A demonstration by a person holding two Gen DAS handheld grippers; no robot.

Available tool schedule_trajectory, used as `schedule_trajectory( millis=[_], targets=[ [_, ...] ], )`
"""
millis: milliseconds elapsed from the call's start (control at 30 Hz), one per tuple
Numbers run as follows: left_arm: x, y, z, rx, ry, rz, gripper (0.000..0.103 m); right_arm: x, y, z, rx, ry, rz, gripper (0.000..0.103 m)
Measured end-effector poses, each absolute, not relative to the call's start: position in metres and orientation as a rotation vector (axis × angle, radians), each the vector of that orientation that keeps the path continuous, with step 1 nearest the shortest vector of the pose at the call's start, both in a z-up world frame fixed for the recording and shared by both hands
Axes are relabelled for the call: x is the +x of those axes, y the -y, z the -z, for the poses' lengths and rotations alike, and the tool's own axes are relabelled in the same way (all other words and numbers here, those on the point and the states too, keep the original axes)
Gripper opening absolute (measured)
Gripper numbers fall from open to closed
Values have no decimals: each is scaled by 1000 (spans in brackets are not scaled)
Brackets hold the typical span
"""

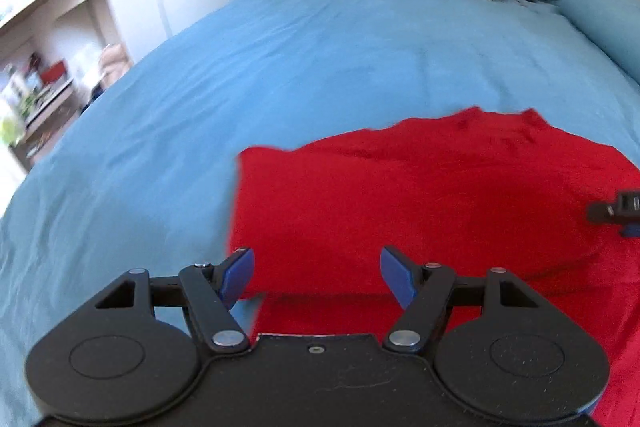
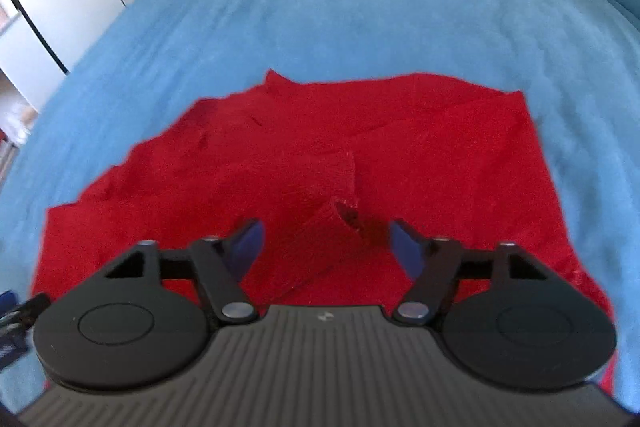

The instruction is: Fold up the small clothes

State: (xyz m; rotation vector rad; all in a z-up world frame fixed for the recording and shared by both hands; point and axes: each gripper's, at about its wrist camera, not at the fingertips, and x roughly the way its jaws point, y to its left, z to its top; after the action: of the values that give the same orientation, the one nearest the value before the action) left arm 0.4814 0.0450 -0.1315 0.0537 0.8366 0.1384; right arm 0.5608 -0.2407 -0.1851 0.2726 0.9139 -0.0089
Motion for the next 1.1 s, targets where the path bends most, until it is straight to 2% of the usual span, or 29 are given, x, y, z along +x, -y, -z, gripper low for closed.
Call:
schedule_trajectory(
  millis=[67, 433, 467, 500, 533, 567, 600, 967, 1100],
  targets=[
    [475, -56, 132, 35, -846, -153, 75, 558, 239, 190, 235, -923, 54, 65],
    [469, -84, 150, 67, -877, -149, 75, 545, 237, 190, 258, -879, 42, 65],
    [470, -85, 153, 65, -879, -142, 75, 545, 234, 191, 249, -873, 49, 58],
    [470, -84, 156, 66, -881, -139, 75, 544, 232, 192, 244, -866, 60, 45],
    [473, -83, 159, 66, -884, -140, 75, 546, 229, 193, 250, -864, 68, 40],
    [476, -83, 161, 64, -888, -144, 75, 547, 229, 192, 264, -861, 66, 29],
    [478, -84, 163, 55, -892, -150, 75, 549, 229, 191, 283, -853, 58, 27],
    [480, -68, 165, 83, -904, -109, 75, 547, 294, 112, 379, -580, 23, 26],
    [487, -68, 171, 113, -900, -173, 78, 544, 323, 127, 335, -644, 72, 26]
  ],
)
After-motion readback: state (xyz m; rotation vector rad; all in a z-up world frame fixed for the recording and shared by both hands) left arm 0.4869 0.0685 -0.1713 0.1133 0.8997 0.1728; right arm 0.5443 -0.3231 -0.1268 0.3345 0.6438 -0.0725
